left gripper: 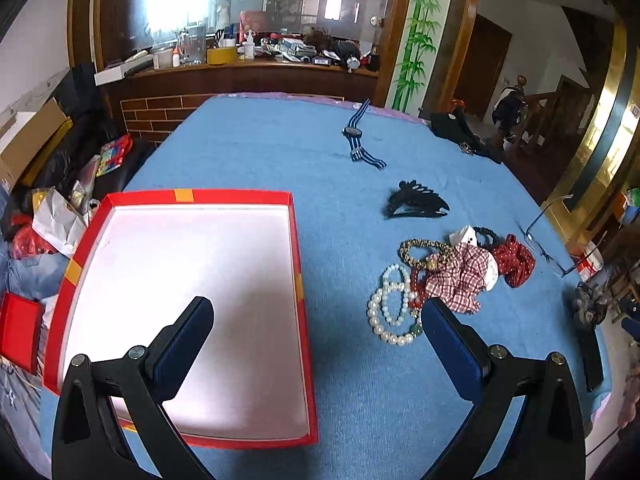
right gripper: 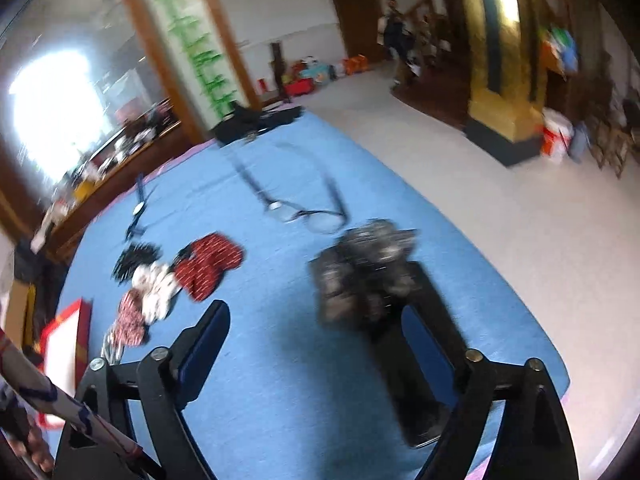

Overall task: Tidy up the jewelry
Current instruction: 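Close the right tool on the grey sheer scrunchie and lift it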

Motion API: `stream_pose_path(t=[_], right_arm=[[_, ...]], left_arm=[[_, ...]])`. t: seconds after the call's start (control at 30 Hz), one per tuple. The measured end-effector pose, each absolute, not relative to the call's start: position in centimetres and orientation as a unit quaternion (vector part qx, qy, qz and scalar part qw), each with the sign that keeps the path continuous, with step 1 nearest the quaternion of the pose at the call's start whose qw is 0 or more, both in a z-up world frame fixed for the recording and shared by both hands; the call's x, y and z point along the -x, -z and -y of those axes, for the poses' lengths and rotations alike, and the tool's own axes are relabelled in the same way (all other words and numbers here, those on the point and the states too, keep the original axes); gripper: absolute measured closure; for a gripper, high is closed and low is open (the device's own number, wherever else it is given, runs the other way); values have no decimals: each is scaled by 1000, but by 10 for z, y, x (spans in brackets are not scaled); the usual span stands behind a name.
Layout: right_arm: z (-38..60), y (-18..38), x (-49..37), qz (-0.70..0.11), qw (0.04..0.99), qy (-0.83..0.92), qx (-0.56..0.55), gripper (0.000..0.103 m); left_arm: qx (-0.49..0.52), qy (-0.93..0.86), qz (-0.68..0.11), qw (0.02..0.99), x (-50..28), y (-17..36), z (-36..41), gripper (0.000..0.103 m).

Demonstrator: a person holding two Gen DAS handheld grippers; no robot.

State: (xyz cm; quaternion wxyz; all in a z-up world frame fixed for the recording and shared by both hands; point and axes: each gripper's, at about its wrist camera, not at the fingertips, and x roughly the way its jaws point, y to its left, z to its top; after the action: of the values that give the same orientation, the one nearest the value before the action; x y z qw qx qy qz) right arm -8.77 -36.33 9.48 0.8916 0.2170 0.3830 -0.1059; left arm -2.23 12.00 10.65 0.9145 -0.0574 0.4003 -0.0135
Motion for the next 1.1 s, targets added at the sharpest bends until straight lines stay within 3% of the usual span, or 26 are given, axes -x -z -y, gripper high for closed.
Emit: stream_pose_path(t=[0.4, 0.53, 0.6, 0.67, 0.77, 1.0, 1.07, 1.1], right_arm=[[415, -62, 51, -418, 860, 112, -271, 20], [410, -49, 34, -444, 853, 120, -247, 33], [409, -42, 28, -456, 848, 135, -234, 47], [407, -36, 23, -465, 846, 136, -222, 75], [397, -34, 24, -464, 851, 140, -202, 88], [331, -73, 48, -419, 889, 28, -184, 90], [310, -78, 51, -415, 893, -2, -177, 89], [299, -79, 53, -415, 893, -18, -172, 89]], left_arm=[[18, 47, -419, 907, 21, -93, -84, 0], [16, 52, -424, 904, 21, -89, -79, 0], [15, 53, -425, 904, 21, -88, -79, 0], [16, 54, -426, 903, 20, -87, -79, 0], [20, 55, -430, 901, 17, -86, -82, 0], [31, 77, -457, 886, 3, -78, -82, 1], [25, 79, -471, 878, -6, -74, -79, 15], [25, 78, -478, 875, -12, -72, -78, 31]])
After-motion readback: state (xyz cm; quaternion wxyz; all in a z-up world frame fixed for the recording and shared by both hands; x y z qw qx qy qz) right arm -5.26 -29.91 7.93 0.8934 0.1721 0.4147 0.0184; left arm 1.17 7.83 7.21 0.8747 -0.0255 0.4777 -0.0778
